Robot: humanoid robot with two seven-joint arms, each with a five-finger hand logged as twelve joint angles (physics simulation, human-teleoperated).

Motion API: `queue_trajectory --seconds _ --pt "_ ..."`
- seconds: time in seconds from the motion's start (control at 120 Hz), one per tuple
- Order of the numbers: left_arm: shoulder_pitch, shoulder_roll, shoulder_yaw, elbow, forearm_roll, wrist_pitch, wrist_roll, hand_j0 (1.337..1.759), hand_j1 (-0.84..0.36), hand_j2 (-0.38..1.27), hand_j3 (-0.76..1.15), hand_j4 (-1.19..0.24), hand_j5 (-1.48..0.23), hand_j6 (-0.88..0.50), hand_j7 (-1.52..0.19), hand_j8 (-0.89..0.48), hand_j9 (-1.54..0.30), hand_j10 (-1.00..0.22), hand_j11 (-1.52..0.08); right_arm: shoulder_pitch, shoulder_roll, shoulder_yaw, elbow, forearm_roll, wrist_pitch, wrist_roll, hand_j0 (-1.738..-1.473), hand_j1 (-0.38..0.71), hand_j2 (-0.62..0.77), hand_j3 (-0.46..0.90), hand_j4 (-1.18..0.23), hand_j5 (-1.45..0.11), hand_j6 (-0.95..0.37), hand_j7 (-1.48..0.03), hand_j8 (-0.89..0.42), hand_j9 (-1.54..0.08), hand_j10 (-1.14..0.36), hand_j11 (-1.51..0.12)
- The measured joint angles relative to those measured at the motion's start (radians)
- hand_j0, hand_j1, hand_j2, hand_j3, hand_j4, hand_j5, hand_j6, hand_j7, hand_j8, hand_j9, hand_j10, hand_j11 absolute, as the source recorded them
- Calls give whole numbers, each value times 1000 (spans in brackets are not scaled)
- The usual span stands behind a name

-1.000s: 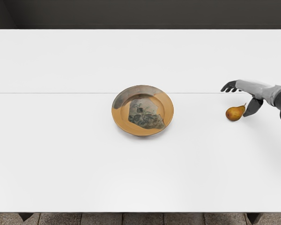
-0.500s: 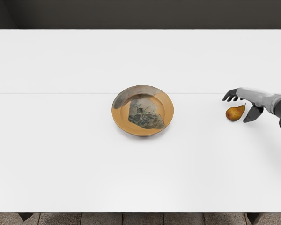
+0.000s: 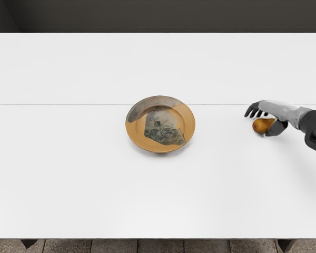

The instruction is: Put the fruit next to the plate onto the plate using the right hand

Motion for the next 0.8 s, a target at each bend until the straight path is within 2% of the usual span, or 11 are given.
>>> queue_trajectory --seconds 0.233,0.667,0.8 --pt "-1 0 0 0 0 0 0 1658 325 4 0 -21 -27 -21 -27 -21 -27 -21 -26 1 14 0 -15 1 1 1 -1658 151 -54 2 -433 -560 -435 -558 -433 -560 -432 -559" --pt "0 0 0 0 0 0 0 1658 325 4 0 -21 -27 -21 -27 -21 -27 -21 -26 5 5 5 -16 13 1 7 -1658 234 -55 0 -497 -654 -502 -647 -496 -655 -495 -656" --pt "0 0 0 0 0 0 0 1658 325 4 0 -21 -27 -21 -27 -21 -27 -21 -26 6 4 5 -16 14 2 7 -1657 252 -6 0 -525 -691 -504 -684 -485 -690 -505 -691"
